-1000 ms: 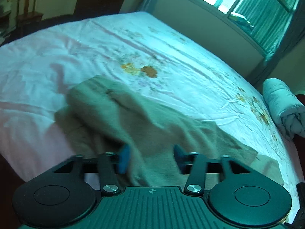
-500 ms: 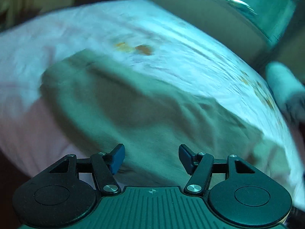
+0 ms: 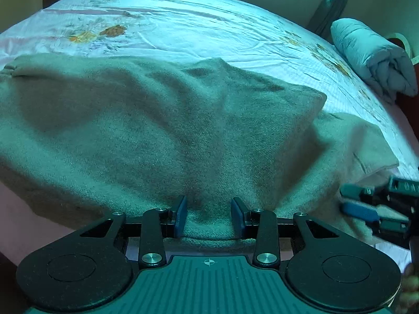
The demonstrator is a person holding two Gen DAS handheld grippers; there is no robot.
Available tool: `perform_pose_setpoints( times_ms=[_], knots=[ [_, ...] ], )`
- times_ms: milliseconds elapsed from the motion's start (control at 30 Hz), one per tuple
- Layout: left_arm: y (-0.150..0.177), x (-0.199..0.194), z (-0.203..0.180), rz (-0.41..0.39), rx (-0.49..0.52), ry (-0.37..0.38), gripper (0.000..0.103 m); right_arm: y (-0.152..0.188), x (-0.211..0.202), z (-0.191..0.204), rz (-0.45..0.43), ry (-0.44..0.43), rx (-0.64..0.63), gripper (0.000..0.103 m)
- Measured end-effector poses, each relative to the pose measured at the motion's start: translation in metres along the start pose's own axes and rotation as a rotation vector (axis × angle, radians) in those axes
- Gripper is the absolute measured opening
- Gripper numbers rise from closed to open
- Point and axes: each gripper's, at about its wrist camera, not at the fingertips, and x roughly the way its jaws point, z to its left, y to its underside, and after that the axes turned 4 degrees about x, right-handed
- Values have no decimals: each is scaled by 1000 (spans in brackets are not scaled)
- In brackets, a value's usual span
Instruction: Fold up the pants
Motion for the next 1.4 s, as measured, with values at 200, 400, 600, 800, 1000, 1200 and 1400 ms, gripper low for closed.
perform_pose_setpoints(
  times_ms=[200,400,600,800,1000,1200,1400],
  knots=[
    [0,1,4,5,-13,1,34,-14,11,-13,-38,1,127,12],
    [-2,3,6,7,-12,2,34,-13,9,-24,-70,-38,194,0],
    [-2,3,6,4,-5,4,34,6,-31,-17,-152,-16,30,0],
    [-1,1,5,-4,17,5,34,32,-71,-23,-204,-7,-48,0],
    [-1,0,6,-3,16,11,34,21,-49,-48,-129,-34,96,16],
    [-1,1,6,-3,10,9,34,-2,-26,-60,-127,-83,192,25],
    [-1,1,5,-3,17,3,34,-2,-17,-44,-130,-67,135,1]
  ],
)
